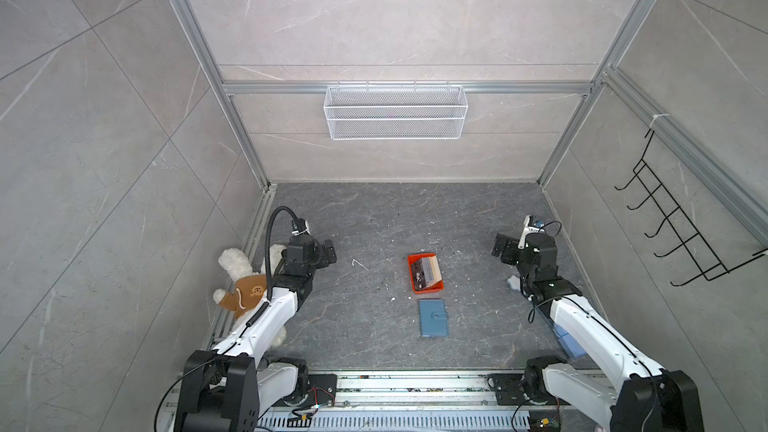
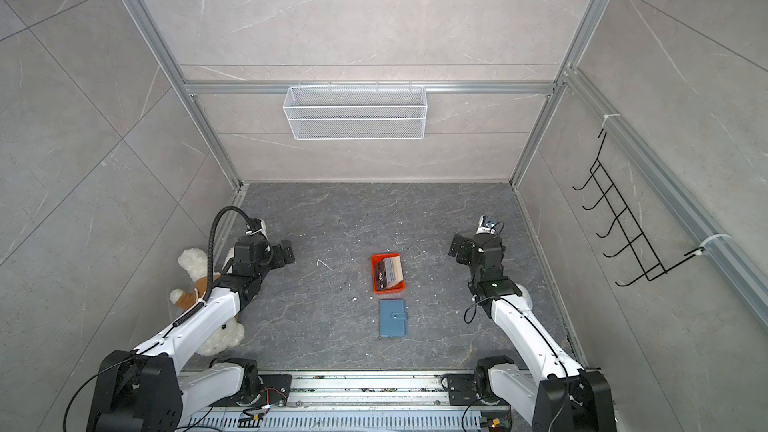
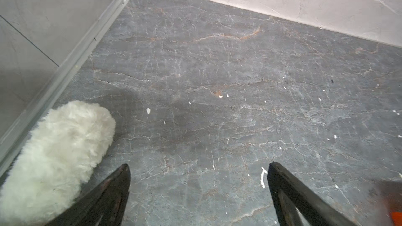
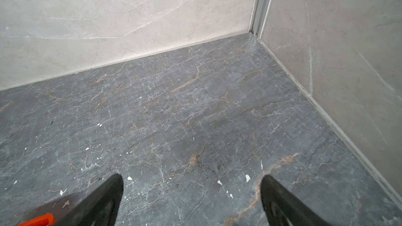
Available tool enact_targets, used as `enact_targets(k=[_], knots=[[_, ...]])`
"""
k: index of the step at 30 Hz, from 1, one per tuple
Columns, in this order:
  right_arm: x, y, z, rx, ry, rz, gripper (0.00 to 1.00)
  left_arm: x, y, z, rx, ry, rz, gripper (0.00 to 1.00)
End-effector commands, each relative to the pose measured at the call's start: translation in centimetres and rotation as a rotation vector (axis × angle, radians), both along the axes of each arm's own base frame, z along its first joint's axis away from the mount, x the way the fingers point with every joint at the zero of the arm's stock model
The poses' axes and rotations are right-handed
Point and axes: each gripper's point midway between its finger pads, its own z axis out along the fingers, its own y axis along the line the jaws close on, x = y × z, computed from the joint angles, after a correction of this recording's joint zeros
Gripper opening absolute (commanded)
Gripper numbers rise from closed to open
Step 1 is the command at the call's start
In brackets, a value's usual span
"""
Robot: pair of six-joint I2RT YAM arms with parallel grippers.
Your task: Put the credit cards into the card holder
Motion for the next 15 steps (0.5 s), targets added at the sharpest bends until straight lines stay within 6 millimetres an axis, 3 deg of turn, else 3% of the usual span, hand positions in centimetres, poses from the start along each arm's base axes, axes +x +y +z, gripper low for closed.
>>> enact_targets(k=[1,9,15], knots=[[0.8,-0.5,-0.2,-0.019,-0.043,-0.02,1.0,1.3,1.5,0.5,0.087,-0.08,0.025,1.0],[2.3,-2.0,-3.2,-0.069,-0.011,-0.093,1.0,2.7,2.4,-0.4,0.12,-0.086,0.011,1.0],[2.8,-2.7,-3.9,-0.111,-0.003,-0.107,1.0,3.0,2.7,0.4,0.128,-0.141,-0.001,1.0]])
